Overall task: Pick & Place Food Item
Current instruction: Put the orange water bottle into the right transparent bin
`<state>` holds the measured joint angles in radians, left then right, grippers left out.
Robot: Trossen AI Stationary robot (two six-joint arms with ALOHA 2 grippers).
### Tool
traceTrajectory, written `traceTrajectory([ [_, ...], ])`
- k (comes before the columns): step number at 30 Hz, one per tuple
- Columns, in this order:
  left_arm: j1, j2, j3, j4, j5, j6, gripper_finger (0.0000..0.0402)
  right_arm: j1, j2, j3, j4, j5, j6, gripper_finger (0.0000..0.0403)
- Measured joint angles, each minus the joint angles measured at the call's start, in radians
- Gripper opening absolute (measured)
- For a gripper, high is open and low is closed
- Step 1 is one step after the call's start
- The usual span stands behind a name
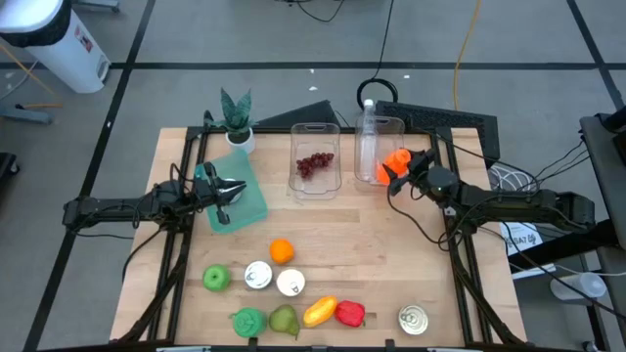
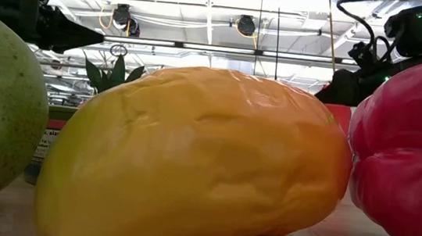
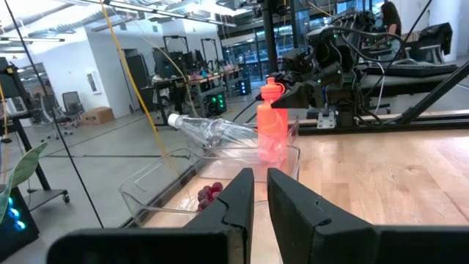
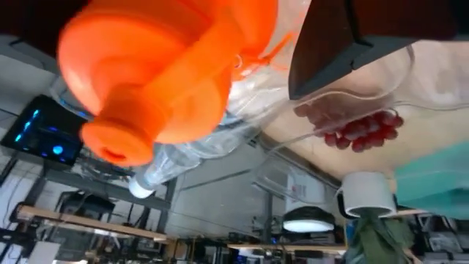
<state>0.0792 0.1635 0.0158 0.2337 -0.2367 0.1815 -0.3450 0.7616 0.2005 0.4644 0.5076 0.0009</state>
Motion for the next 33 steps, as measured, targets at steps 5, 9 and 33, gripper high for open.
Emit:
traceTrajectory([
  [5,0.0,0.0,0.0,0.0,0.0,0.003,0.0051,0.0,-0.001,0.0,0.008,0.011,-0.008,0.0368],
  [9,0.0,0.0,0.0,-0.001,0.0,0.002,0.0051,0.0,-0.001,0.0,0.054,0.009,-0.018,0.0369],
  [33,0.0,0.0,0.0,-0.006,-0.001,0.006,0.0051,0.167,-0.002,0.321,-0.233,0.186,-0.131,0.0337],
])
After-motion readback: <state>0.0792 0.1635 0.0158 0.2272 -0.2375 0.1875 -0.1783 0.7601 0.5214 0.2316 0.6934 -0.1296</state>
